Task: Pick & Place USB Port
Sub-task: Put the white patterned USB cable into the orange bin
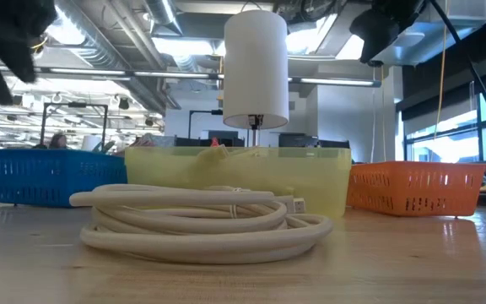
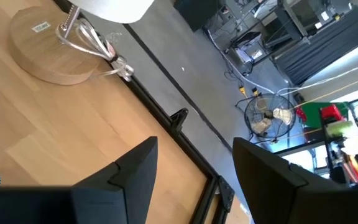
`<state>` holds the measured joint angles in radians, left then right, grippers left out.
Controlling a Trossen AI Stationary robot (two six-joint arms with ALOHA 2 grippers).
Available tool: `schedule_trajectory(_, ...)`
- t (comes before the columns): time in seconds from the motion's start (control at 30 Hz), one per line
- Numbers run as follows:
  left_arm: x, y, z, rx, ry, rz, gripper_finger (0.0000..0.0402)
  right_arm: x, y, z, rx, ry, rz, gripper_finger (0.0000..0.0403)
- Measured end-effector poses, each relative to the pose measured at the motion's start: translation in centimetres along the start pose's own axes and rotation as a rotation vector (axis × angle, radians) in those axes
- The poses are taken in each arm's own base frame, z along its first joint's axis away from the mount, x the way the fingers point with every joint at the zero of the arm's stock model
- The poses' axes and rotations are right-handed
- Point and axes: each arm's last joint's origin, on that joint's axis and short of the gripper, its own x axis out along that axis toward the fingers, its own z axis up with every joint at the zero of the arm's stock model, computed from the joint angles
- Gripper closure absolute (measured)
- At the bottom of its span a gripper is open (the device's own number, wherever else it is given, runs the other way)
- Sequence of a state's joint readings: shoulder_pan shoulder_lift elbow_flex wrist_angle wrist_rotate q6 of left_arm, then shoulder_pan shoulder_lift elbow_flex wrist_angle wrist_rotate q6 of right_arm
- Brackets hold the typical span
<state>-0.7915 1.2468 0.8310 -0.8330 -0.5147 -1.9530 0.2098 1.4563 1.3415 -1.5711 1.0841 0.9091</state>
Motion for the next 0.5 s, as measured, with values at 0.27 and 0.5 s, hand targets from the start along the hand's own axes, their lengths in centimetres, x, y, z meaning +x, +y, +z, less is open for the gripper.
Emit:
schedule_trajectory(0.27, 2.6, -0.4, -3.1, -0.225, 0.083, 0.074, 0.0229, 0.1, 0.0, 0.0, -0.076, -0.003, -0.007, 0.0191)
schedule_trajectory(0.5, 3.7, -1.0, -4.3, -0.261, 0.208, 0.104, 0.0229, 0.9, -0.4, 0.3, -0.093, 0.012, -0.041, 0.0191)
